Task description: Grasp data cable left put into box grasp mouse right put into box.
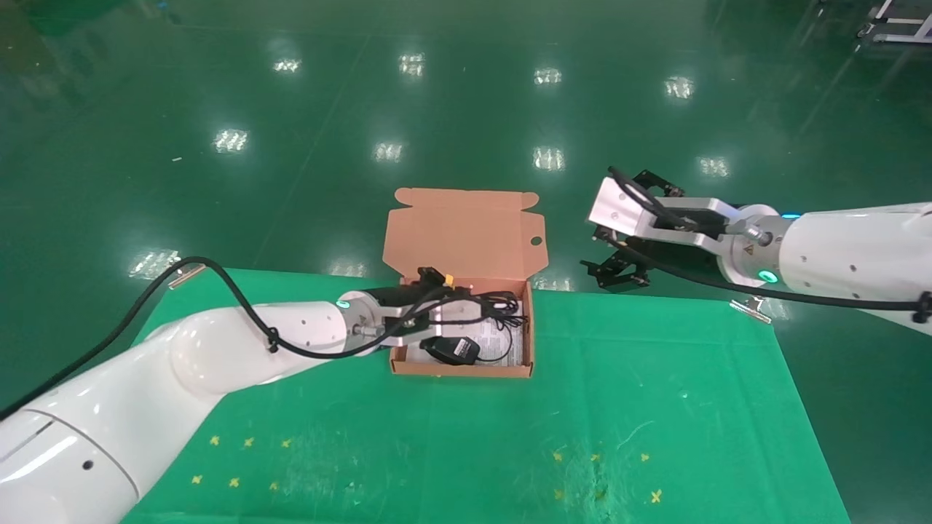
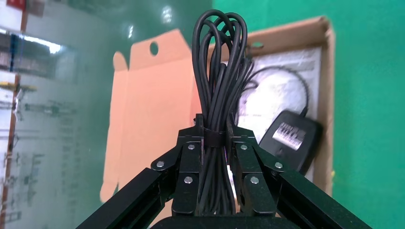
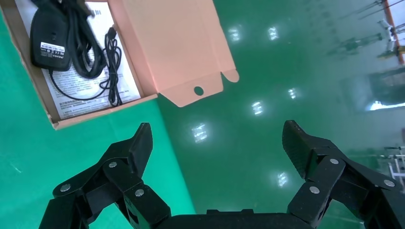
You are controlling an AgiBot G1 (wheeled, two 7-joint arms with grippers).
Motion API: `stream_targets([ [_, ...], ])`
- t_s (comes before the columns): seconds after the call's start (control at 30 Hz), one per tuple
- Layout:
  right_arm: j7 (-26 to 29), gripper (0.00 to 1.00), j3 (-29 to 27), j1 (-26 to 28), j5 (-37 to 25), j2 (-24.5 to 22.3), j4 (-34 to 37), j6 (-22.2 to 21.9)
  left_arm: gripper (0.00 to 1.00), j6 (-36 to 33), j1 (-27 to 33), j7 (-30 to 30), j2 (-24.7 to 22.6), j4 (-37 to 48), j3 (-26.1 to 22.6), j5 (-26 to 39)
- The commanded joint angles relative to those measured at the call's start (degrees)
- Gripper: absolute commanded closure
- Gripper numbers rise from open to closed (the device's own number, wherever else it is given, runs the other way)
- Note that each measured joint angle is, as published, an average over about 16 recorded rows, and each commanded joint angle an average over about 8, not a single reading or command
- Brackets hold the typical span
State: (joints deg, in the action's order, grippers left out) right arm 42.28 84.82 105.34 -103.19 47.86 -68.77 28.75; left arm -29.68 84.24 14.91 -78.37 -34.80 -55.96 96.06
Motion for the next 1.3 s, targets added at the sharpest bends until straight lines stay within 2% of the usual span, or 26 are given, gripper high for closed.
stream_targets([
  [0.03, 2.19, 0.00, 0.08, 0.43, -1.88, -0.94, -1.82, 0.37, 0.82, 0.11, -0.02, 1.79, -0.03, 0.15, -1.09, -2.41],
  [0.23, 5.18, 0.00, 0.14, 0.84, -5.13, -2.09, -4.30, 0.89, 0.07, -0.19, 0.37, 4.07, -0.14, 0.76, -2.78, -6.23],
  [0.27, 5.30, 0.00, 0.15, 0.86, -5.32, -2.16, -4.44, 0.92, 0.00, -0.23, 0.40, 4.17, -0.16, 0.80, -2.89, -6.47],
  [0.63, 4.83, 0.00, 0.14, 0.81, -4.80, -1.89, -3.93, 0.95, 0.00, -0.41, 0.45, 3.77, 0.09, 0.60, -2.63, -5.87],
  [0.87, 4.33, 0.00, -0.10, 1.64, -5.28, -2.24, -3.94, 0.91, 0.00, -0.46, 1.54, 2.00, 1.96, -0.84, -1.77, -7.15],
  [1.13, 1.36, 0.00, 0.95, 4.93, -8.92, -2.31, -6.10, 4.80, 0.00, 0.43, 4.28, -0.84, 4.46, -2.17, -0.10, -8.66],
  [1.3, -0.17, 0.00, -0.73, 4.20, -7.82, -2.44, -6.97, 7.94, 0.00, -1.52, 3.53, -1.77, 6.20, -3.95, 1.60, -10.63],
])
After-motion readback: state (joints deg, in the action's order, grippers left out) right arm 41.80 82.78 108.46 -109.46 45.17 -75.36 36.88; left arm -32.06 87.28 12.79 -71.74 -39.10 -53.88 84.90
